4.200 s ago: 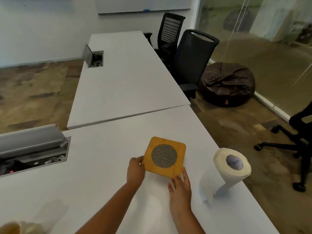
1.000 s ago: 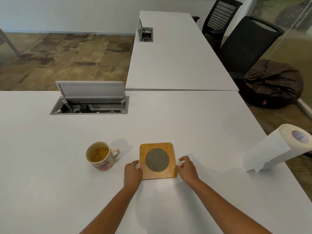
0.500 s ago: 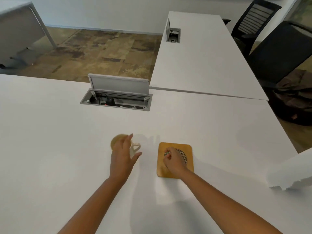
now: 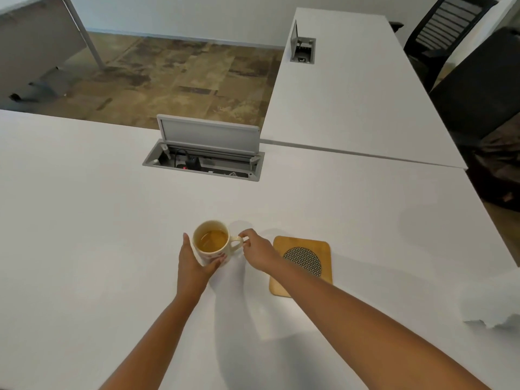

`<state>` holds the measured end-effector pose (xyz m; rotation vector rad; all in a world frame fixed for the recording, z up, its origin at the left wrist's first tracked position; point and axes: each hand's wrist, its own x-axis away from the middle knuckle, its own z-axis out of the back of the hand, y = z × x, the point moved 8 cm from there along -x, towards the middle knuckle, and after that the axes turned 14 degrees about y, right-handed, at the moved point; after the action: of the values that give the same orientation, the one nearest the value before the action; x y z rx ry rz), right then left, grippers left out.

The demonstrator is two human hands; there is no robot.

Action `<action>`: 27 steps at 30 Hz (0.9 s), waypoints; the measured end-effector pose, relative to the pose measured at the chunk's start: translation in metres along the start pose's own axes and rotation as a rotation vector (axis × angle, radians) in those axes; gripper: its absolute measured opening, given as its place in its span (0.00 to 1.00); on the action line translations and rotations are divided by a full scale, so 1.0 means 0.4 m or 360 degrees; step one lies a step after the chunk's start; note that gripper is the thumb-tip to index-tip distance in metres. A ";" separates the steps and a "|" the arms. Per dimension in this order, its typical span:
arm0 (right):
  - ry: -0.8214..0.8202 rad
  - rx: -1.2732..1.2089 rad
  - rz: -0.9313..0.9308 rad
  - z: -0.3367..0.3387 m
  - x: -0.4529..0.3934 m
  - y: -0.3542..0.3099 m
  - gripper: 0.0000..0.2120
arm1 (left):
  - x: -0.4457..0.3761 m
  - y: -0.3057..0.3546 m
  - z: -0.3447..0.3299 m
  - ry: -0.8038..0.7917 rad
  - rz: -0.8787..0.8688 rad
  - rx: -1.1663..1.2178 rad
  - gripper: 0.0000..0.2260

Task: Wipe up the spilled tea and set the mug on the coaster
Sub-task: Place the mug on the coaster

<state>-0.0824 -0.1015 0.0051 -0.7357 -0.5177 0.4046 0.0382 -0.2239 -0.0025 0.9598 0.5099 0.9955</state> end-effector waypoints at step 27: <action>0.0152 -0.0921 -0.0396 0.164 0.022 0.122 0.06 | 0.081 0.181 -0.140 -0.0098 -0.0139 0.0386 0.27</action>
<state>-0.1212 -0.0296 0.0135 -1.2240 -0.6354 -0.0231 -0.0218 -0.1562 0.0327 1.1708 0.6254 0.8354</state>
